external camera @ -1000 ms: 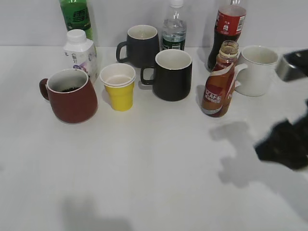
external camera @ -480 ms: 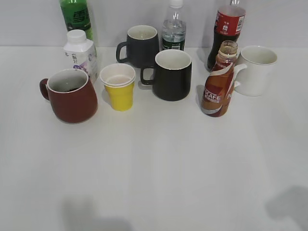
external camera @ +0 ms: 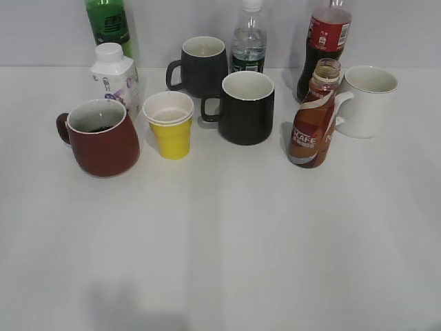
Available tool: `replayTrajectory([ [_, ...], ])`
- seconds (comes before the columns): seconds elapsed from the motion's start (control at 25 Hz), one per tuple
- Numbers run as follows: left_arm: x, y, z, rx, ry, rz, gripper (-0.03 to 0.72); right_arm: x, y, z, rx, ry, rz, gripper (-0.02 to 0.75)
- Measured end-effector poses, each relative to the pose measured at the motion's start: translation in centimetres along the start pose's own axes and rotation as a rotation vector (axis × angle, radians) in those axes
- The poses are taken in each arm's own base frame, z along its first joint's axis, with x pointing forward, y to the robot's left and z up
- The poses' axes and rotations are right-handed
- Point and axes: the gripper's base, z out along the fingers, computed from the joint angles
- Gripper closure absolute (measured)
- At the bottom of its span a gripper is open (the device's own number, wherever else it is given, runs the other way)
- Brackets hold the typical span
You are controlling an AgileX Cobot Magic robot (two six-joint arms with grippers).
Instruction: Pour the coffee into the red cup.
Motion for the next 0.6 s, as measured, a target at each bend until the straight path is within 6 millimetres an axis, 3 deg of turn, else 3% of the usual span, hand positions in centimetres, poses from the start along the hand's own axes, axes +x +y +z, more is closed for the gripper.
replayTrajectory([
  [0.6,0.00,0.00,0.00,0.000,-0.003,0.001,0.446,-0.08,0.00,0.00,0.004,-0.011,0.007,0.183],
])
